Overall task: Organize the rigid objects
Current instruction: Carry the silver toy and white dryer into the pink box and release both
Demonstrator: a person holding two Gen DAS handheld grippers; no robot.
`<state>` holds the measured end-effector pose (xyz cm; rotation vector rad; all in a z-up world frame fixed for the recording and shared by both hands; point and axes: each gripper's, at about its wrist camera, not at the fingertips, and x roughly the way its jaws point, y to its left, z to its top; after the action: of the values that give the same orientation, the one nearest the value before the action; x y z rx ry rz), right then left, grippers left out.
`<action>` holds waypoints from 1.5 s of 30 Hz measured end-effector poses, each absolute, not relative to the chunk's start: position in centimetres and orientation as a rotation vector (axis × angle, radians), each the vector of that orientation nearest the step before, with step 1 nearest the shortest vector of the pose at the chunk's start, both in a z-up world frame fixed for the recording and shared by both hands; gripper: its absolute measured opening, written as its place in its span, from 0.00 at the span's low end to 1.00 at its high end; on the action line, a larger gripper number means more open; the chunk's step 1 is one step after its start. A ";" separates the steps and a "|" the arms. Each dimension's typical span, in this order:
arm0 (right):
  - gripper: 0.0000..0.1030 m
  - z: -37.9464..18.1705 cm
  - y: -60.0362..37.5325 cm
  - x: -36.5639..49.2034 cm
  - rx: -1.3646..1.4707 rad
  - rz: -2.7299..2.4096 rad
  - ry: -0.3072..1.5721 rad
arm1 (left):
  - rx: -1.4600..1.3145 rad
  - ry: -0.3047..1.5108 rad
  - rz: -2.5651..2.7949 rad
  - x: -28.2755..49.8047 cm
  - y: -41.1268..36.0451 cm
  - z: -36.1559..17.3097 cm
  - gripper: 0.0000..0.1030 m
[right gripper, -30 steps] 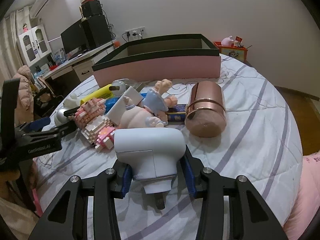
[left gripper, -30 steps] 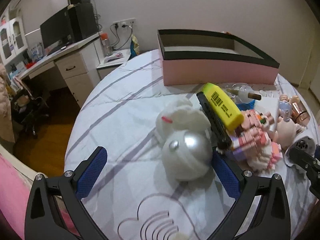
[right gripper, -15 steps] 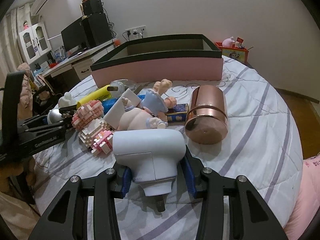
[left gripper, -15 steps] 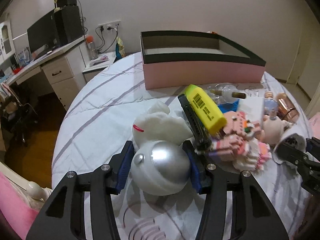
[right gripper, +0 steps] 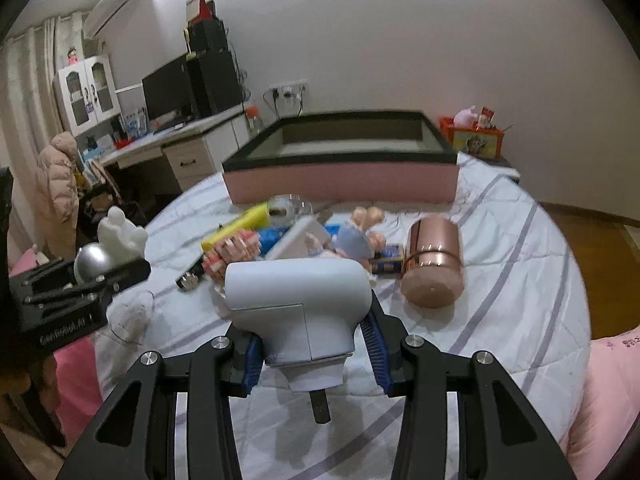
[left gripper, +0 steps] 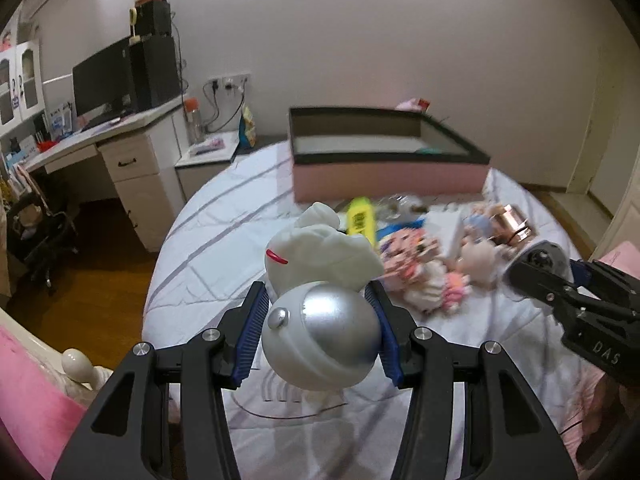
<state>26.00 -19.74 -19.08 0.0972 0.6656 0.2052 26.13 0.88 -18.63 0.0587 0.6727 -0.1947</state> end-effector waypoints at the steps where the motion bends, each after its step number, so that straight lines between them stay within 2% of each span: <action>1: 0.43 -18.5 -19.6 25.7 0.094 0.205 0.644 | 0.054 0.662 -0.200 25.9 0.7 -18.3 0.50; 16: 0.43 -11.0 -19.1 22.3 0.059 0.161 0.396 | 0.047 0.427 -0.208 23.0 -3.0 -10.3 0.50; 25: 0.43 -7.9 -19.0 22.1 0.037 0.107 0.304 | 0.064 0.342 -0.147 22.4 -3.8 -7.6 0.50; 37: 0.43 -5.7 -19.1 24.7 0.013 0.092 0.255 | 0.075 0.280 -0.119 25.5 -4.5 -5.7 0.50; 45: 0.43 -5.5 -19.5 29.4 -0.021 0.087 0.250 | 0.112 0.271 -0.120 31.4 -5.9 -5.7 0.50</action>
<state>29.45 -19.49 -5.49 -0.0213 0.2501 0.0869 31.43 -5.87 -5.70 0.1123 0.2711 -0.1198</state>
